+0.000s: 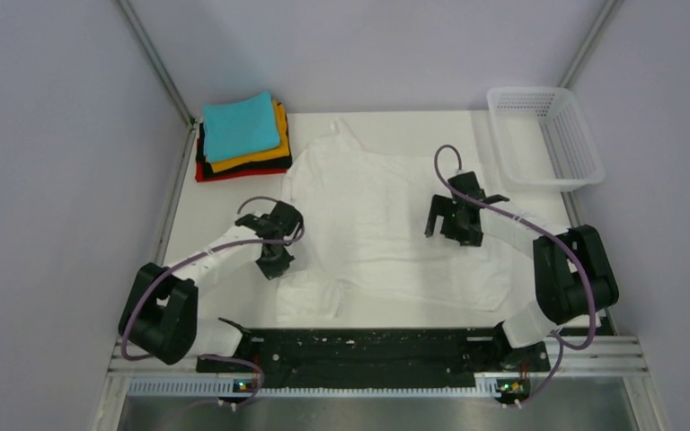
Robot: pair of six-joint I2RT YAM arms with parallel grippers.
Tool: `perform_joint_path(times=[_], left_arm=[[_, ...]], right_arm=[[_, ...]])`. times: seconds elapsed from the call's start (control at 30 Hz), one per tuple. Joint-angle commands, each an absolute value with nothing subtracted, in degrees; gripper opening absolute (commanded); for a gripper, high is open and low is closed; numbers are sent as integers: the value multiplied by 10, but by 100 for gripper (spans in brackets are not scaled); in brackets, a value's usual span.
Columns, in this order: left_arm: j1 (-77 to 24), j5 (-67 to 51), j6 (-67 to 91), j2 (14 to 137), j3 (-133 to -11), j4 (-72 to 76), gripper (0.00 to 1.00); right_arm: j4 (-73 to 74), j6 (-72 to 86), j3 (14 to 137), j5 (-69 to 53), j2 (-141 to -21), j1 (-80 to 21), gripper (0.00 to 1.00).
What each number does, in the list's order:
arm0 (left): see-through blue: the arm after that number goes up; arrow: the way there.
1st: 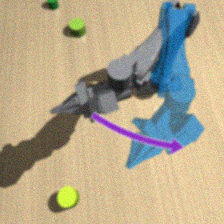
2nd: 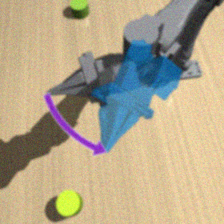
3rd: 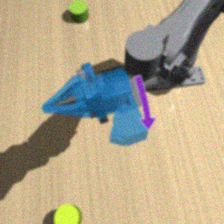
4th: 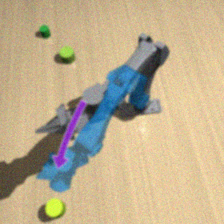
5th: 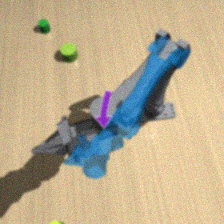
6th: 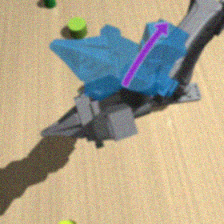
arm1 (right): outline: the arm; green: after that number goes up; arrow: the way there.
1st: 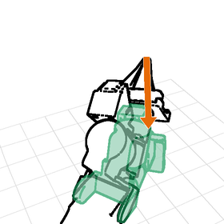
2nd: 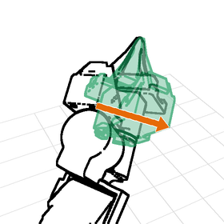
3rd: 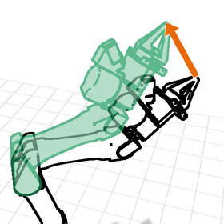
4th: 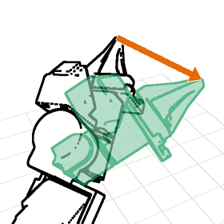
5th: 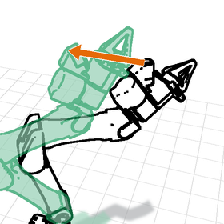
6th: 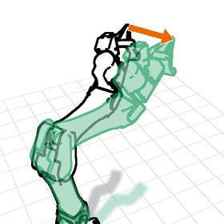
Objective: Fold and stack the t-shirts
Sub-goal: Flatten out the tshirt
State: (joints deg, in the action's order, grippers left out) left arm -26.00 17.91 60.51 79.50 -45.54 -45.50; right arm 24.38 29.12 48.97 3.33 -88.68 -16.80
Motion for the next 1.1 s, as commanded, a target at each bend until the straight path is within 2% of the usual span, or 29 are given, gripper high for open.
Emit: perform_joint_path(times=[0.0,0.1,0.17,0.2,0.27,0.33,0.4,0.5,0.7,1.07], left_arm=[[-292,177,727,751,-439,-564,0],[-316,163,741,752,-453,-598,0],[-334,168,738,763,-479,-635,13],[-342,176,737,768,-495,-654,27],[-348,195,726,772,-532,-683,68],[-348,231,702,771,-568,-687,97],[-343,273,671,775,-609,-670,99],[-327,289,598,792,-652,-550,99],[-248,129,444,875,-680,-258,99],[-186,25,337,1127,-896,-225,99]], right_arm=[[238,281,491,33,-913,-165,99],[239,272,501,30,-907,-165,99],[247,267,517,26,-901,-164,99],[248,264,523,22,-896,-165,99],[248,260,534,20,-881,-164,99],[249,254,545,22,-866,-165,99],[250,250,554,30,-856,-164,99],[248,243,575,34,-853,-161,99],[233,203,643,18,-889,-161,99],[250,179,782,100,-1031,-85,99]])
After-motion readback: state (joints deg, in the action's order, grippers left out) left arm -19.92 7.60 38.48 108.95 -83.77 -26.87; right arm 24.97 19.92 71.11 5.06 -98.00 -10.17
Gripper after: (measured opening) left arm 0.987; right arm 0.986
